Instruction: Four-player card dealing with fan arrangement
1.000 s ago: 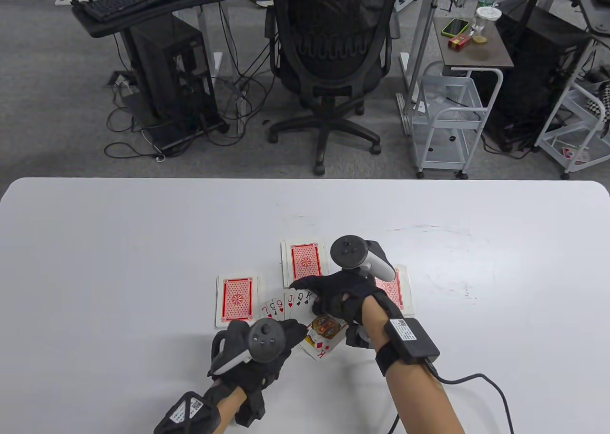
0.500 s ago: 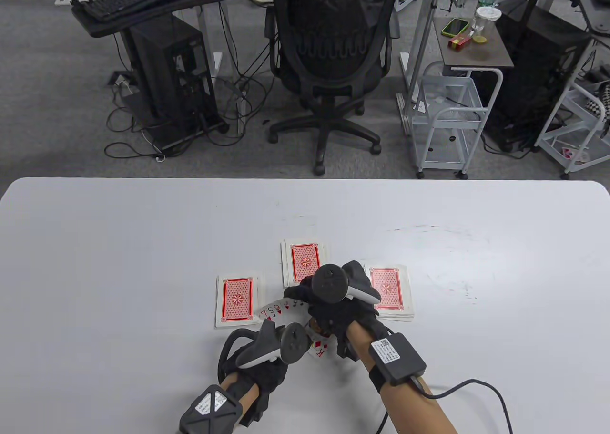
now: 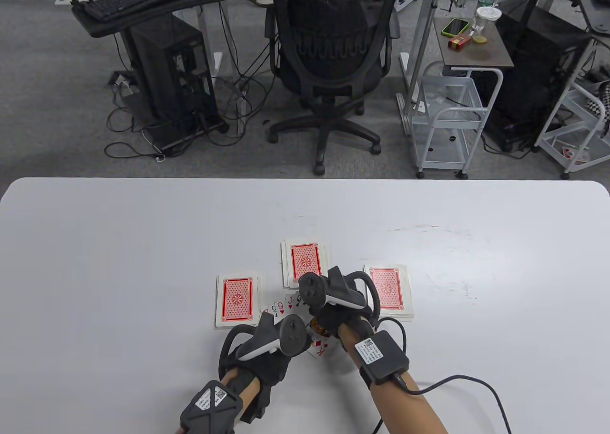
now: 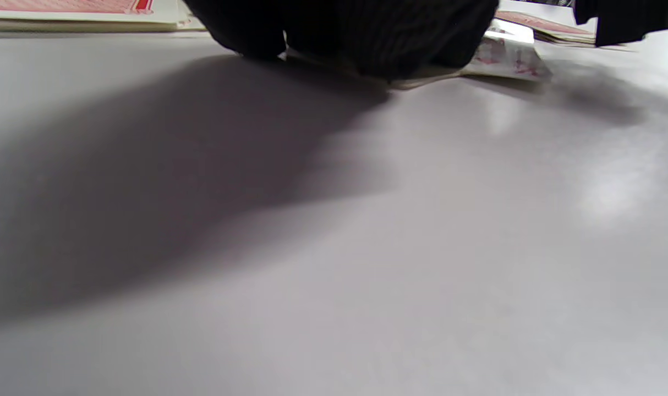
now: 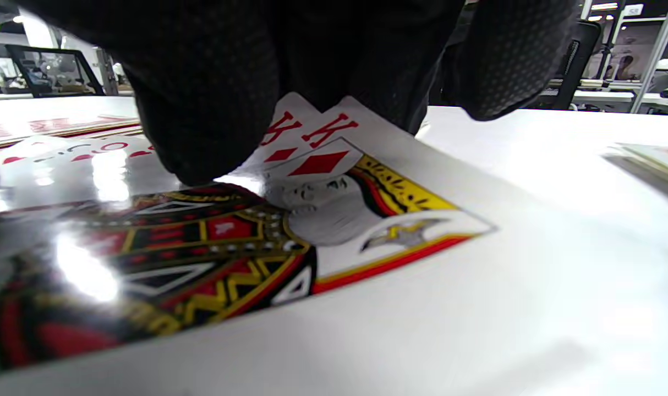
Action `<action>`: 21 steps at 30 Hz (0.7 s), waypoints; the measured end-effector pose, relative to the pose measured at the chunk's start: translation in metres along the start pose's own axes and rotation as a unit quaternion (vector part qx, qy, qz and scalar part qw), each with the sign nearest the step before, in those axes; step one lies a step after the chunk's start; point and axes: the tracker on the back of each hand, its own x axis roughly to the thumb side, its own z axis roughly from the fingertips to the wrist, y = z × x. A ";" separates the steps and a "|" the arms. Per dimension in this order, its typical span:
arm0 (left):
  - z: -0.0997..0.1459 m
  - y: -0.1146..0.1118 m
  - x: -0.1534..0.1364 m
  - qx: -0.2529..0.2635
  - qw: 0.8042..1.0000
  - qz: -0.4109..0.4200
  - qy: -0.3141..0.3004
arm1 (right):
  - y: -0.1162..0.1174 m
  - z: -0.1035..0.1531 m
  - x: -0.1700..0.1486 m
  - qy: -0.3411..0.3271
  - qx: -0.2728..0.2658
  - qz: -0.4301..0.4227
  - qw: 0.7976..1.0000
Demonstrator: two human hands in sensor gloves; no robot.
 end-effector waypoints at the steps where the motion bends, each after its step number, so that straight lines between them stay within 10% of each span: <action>1: 0.000 0.000 0.000 -0.002 1.000 0.000 0.000 | 0.000 0.001 0.000 0.004 -0.001 0.006 1.000; 12: 0.010 0.018 -0.003 0.019 0.999 0.027 -0.011 | -0.025 0.024 -0.012 0.027 -0.067 -0.013 0.997; 21: 0.055 0.056 -0.027 0.151 0.987 -0.002 0.060 | -0.080 0.103 -0.030 0.062 -0.122 -0.069 0.988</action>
